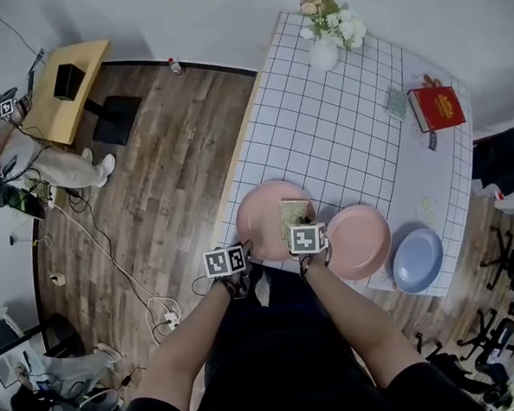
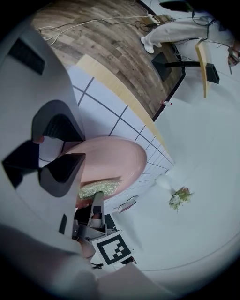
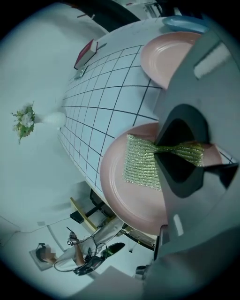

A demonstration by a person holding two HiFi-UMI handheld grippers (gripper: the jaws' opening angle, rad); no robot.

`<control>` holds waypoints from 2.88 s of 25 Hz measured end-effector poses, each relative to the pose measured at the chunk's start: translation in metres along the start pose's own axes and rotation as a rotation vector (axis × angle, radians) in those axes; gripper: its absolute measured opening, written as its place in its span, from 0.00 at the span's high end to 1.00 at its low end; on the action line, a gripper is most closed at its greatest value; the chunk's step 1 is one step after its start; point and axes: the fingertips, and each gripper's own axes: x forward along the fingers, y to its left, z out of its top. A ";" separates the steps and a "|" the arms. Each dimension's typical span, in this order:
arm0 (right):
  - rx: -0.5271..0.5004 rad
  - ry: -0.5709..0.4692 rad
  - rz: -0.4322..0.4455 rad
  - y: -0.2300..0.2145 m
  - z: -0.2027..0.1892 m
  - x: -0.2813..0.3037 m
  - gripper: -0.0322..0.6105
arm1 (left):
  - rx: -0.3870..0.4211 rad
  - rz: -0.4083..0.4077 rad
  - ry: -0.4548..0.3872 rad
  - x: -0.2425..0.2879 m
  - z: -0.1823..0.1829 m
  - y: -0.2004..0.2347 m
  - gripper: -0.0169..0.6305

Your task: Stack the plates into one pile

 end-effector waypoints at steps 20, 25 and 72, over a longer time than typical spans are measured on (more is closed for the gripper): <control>-0.034 -0.027 -0.088 -0.029 -0.007 -0.021 0.86 | -0.039 -0.010 -0.010 0.005 0.000 0.000 0.86; -0.035 -0.030 -0.095 -0.026 -0.003 -0.020 0.86 | -0.035 -0.014 -0.008 0.006 0.000 -0.001 0.86; 0.103 0.052 0.371 0.131 0.013 0.032 0.86 | -0.042 -0.063 -0.035 0.004 -0.002 -0.003 0.86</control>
